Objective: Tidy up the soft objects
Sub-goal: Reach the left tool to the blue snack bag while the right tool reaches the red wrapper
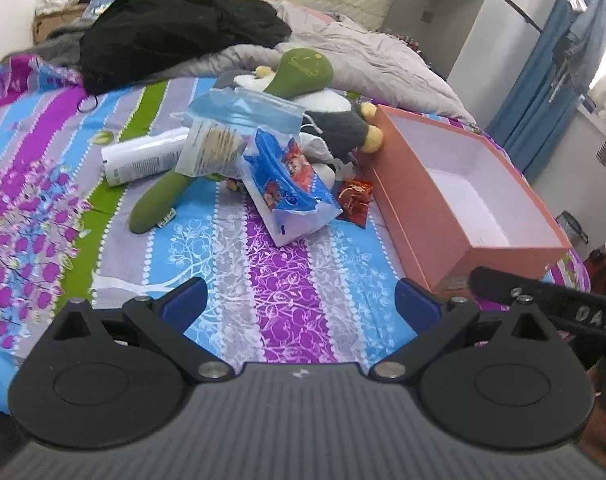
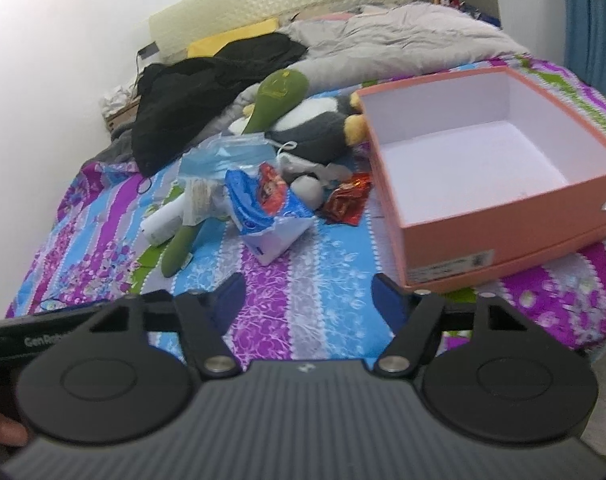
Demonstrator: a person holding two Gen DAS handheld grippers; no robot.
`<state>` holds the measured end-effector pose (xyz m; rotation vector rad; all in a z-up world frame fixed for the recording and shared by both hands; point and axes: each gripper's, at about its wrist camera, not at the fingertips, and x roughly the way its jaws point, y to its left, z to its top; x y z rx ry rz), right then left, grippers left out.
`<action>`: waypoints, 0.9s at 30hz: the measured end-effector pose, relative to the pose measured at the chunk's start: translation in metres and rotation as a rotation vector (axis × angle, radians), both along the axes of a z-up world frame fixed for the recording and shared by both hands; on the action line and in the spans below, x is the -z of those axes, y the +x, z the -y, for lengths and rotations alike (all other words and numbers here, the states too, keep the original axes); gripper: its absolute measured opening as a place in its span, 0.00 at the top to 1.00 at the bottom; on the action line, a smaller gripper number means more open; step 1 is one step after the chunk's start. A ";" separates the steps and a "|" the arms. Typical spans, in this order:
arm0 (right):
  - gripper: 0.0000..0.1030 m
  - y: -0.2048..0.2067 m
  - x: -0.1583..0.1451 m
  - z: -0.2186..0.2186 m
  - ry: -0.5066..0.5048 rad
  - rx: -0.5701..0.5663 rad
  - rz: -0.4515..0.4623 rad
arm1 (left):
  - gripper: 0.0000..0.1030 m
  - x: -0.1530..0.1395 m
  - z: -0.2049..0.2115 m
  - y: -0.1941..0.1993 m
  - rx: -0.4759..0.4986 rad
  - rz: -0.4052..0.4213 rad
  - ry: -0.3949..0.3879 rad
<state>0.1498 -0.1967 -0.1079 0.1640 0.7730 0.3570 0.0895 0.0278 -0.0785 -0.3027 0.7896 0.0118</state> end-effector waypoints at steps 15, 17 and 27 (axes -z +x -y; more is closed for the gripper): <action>0.57 0.099 0.048 -0.049 -0.027 0.023 -0.036 | 0.11 0.066 -0.053 0.078 -0.077 -0.028 -0.180; 0.58 0.112 0.053 -0.053 -0.033 0.035 -0.041 | 0.13 0.072 -0.056 0.089 -0.075 -0.029 -0.192; 0.59 0.163 0.080 -0.070 -0.071 0.081 -0.063 | 0.29 0.092 -0.067 0.133 -0.052 -0.008 -0.310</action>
